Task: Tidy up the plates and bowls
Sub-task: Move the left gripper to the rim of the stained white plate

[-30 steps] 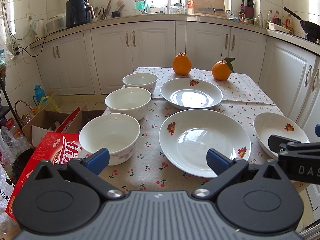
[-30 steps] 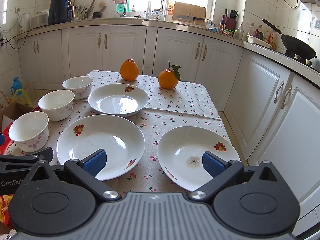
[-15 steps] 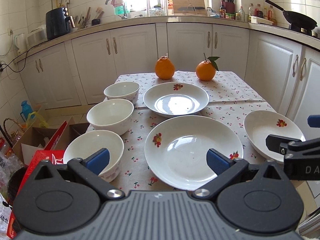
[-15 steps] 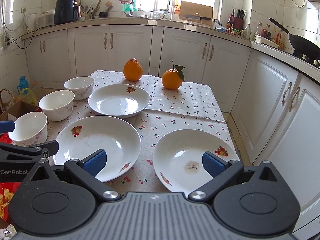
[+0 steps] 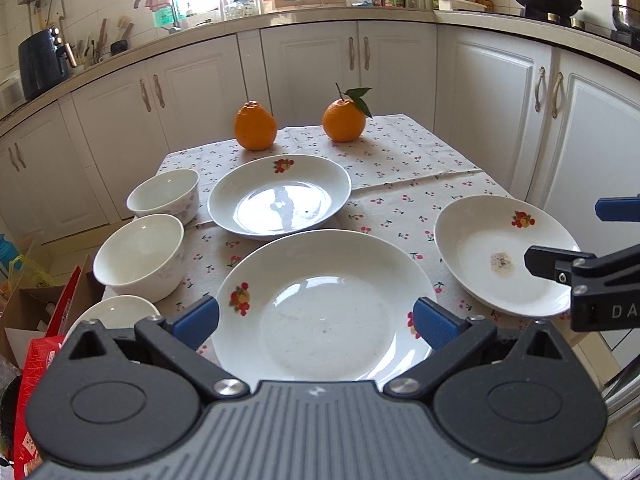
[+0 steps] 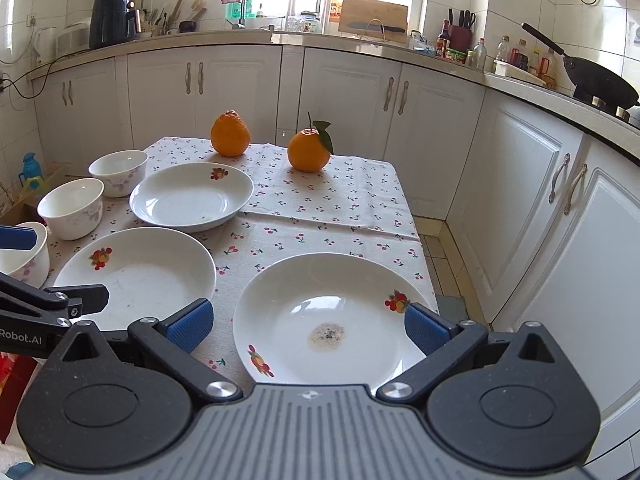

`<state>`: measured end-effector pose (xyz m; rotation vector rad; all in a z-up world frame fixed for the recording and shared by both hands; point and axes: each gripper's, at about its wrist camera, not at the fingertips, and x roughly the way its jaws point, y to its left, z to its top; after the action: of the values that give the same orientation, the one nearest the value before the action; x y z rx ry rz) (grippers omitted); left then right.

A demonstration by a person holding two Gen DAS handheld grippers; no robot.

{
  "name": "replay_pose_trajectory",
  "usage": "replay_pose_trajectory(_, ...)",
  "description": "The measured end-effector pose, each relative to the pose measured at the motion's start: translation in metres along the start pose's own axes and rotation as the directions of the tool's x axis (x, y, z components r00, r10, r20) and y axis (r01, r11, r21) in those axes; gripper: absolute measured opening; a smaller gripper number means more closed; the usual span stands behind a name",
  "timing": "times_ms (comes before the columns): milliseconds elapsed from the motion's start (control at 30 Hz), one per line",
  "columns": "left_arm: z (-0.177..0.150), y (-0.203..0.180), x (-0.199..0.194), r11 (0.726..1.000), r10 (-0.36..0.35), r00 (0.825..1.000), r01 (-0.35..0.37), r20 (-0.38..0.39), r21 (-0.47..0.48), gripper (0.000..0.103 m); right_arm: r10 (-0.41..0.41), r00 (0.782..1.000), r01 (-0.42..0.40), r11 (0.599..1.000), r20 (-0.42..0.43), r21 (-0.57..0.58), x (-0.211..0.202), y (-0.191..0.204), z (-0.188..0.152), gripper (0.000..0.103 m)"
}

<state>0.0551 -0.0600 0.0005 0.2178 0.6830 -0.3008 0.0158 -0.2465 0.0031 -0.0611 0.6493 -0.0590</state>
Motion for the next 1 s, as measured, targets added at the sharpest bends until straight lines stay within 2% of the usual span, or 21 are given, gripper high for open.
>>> replay_pose_trajectory(133,0.006,-0.007,0.010,0.998,-0.068,0.997,0.067,-0.032,-0.002,0.102,0.003,0.999,-0.002,1.000,-0.032,0.019,0.009,-0.016,-0.006,0.103)
replay_pose_trajectory(333,0.011,-0.026,0.021,0.994,-0.079,0.996,0.081,-0.032,0.073,0.102,-0.011,0.998,0.013,0.999,-0.060,0.036,0.021,-0.039,-0.015,0.103)
replay_pose_trajectory(433,0.015,-0.035,0.025,0.989,-0.110,0.993,0.113,-0.030,0.098,0.102,0.002,0.998,0.001,0.999,-0.067,0.044,0.025,-0.050,-0.019,0.103)
replay_pose_trajectory(600,0.021,-0.051,0.035,0.975,-0.160,0.986,0.166,-0.049,0.149,0.102,0.050,0.996,-0.046,0.997,-0.067,0.060,0.030,-0.066,-0.027,0.103)
replay_pose_trajectory(733,0.027,-0.063,0.044,0.965,-0.163,0.985,0.172,-0.064,0.199,0.102,0.095,0.994,-0.092,0.994,-0.059,0.054,0.031,-0.078,-0.035,0.103)
replay_pose_trajectory(1000,0.047,-0.081,0.062,0.943,-0.190,0.979,0.201,-0.068,0.264,0.100,0.212,0.976,-0.214,0.976,-0.053,-0.034,0.033,-0.086,-0.052,0.103)
